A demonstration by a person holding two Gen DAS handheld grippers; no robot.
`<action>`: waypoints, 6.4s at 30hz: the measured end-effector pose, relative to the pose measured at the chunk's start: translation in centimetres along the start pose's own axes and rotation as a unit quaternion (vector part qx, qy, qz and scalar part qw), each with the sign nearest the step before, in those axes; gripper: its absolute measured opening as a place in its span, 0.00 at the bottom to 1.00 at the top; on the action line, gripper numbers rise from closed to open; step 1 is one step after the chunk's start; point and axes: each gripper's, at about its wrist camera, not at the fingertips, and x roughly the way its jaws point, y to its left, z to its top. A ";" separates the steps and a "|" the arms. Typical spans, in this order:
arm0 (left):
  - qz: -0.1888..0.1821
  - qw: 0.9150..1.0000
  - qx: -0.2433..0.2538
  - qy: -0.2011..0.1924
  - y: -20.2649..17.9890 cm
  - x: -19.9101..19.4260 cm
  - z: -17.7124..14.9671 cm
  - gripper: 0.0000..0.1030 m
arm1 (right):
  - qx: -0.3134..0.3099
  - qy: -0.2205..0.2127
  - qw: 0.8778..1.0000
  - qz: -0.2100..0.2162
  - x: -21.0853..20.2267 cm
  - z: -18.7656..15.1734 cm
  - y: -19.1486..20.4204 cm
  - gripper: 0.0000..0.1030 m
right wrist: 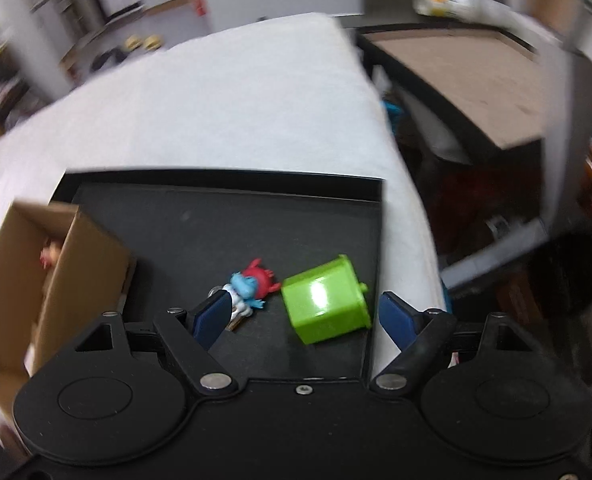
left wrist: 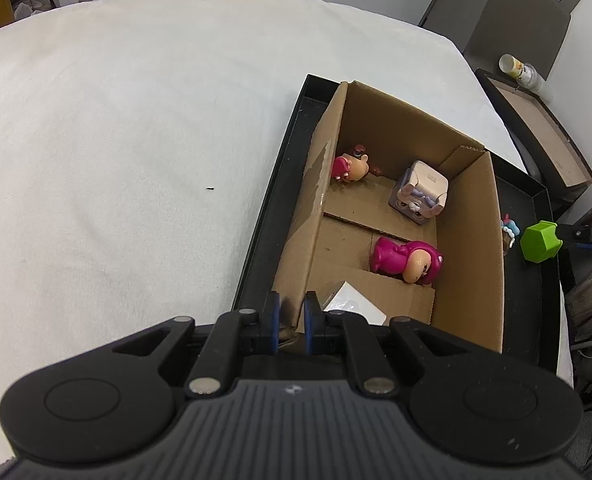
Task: Organize rigid objects
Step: 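Move the right gripper to the green container and grasp it, then carry the green container with the right gripper into the box and release, then move the right gripper back toward the blue-red figure on the tray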
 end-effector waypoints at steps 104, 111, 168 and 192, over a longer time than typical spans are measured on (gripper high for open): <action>-0.060 0.998 -0.014 -0.023 2.2 -0.8 -0.3 0.08 | -0.261 0.012 0.964 0.045 1.3 -1.0 28.3 0.48; -0.058 0.998 -0.013 -0.022 2.0 -0.8 -0.2 0.09 | -0.266 0.000 0.962 0.059 0.8 -1.2 28.2 0.53; 0.025 0.999 0.029 -0.023 -1.2 -1.2 -0.5 0.09 | -0.037 -0.116 0.990 0.067 -7.5 -5.2 9.4 0.73; 0.041 0.999 0.028 -0.010 -1.7 -0.1 -0.2 0.09 | 0.096 -0.124 0.986 0.062 -1.0 -7.4 3.8 0.73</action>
